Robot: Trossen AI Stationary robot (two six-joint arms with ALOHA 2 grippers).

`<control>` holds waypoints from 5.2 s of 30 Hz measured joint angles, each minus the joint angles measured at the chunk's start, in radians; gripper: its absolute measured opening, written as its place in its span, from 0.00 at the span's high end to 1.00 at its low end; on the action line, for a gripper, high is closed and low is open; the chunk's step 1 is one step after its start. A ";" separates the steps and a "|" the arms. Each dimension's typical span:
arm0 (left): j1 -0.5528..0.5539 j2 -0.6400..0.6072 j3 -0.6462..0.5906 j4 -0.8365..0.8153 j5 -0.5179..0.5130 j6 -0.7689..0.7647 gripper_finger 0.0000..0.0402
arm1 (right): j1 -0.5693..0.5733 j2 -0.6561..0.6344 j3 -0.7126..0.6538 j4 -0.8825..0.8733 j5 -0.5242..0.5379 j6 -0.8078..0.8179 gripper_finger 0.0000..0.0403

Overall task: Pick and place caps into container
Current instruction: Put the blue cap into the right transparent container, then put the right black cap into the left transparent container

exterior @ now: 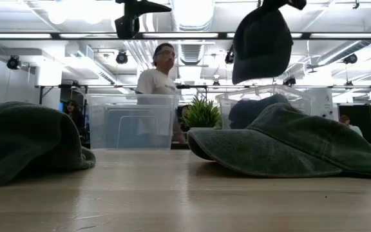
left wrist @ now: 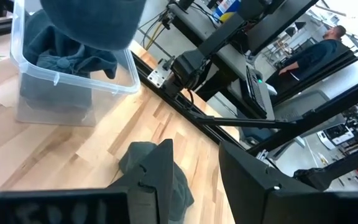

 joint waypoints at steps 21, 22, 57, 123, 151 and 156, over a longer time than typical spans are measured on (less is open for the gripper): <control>0.000 0.000 0.000 0.000 0.002 0.000 0.70 | -0.022 -0.204 -0.470 0.312 -0.071 0.208 0.98; 0.000 0.000 0.000 0.000 0.002 0.000 0.70 | -0.022 -0.214 -0.493 0.332 -0.080 0.219 0.98; 0.001 0.001 0.000 0.000 -0.020 -0.019 0.70 | -0.091 -0.281 -0.896 0.483 -0.029 0.411 0.98; 0.001 0.001 -0.001 -0.034 -0.019 -0.024 0.70 | -0.199 0.037 -0.575 0.190 -0.328 -0.037 0.32; -0.001 0.001 0.020 -0.254 -0.002 -0.336 0.71 | -0.164 -0.097 -0.333 0.145 -0.118 -0.231 0.50; -0.031 0.001 0.061 -0.302 0.013 -0.337 0.81 | -0.052 -0.131 -0.291 0.152 -0.133 -0.213 0.70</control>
